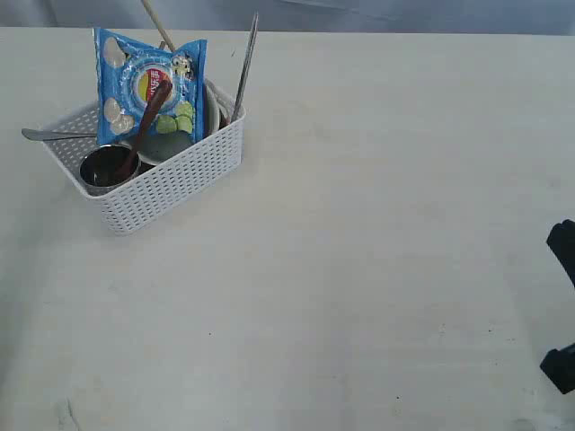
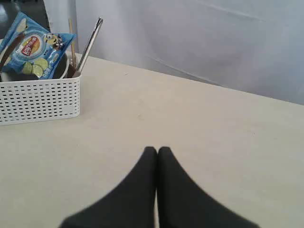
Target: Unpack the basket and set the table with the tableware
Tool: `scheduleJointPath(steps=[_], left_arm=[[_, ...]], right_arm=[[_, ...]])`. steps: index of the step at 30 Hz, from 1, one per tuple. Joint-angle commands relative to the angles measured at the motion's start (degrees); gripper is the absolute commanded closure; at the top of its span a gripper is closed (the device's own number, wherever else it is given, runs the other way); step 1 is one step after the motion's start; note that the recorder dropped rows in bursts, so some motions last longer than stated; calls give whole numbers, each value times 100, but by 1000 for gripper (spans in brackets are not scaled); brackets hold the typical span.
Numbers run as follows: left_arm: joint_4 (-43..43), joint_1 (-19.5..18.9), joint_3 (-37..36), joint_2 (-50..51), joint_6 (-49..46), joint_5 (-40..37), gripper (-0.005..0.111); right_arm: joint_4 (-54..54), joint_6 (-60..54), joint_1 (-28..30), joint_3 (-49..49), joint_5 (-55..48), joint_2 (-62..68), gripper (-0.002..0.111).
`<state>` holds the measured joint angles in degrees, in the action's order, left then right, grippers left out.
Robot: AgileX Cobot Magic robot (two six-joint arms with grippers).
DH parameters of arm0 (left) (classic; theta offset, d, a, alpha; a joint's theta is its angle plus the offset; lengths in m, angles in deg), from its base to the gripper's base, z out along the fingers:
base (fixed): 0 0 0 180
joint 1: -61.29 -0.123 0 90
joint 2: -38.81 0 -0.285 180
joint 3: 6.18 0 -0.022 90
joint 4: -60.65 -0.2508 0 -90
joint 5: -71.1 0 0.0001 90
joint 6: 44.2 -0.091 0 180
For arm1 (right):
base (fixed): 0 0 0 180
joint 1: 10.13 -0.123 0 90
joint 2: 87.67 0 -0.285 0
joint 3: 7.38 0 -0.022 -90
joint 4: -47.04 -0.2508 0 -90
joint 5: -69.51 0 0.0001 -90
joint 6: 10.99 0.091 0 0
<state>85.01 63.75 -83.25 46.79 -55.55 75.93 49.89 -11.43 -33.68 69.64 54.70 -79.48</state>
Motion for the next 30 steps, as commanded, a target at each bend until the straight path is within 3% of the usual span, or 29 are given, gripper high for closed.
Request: scheduleJointPath(steps=[1,9,13,17,23,28,29,30], left_arm=[[422,14,-15,-19,913,394,107],[438,14,126,-19,2882,1143,107],[438,14,1046,396,2115,1143,107],[438,14,2421,1635,905,797,107],[-316,14,4613,3600,-1022,-1225,107],[-455,14,6378,5263,-1661,-3902,107],[-426,14,6856,5856,-2007,-4951,107],[-384,14,7057,6168,-2196,-5508,107]], right_arm=[[0,-22,-6,19,35,-41,108],[0,-22,-6,19,35,-41,108],[0,-22,-6,19,35,-41,108],[0,-22,-6,19,35,-41,108],[0,-22,-6,19,35,-41,108],[0,-22,-6,19,35,-41,108],[0,-22,-6,19,35,-41,108],[0,-22,-6,19,35,-41,108]])
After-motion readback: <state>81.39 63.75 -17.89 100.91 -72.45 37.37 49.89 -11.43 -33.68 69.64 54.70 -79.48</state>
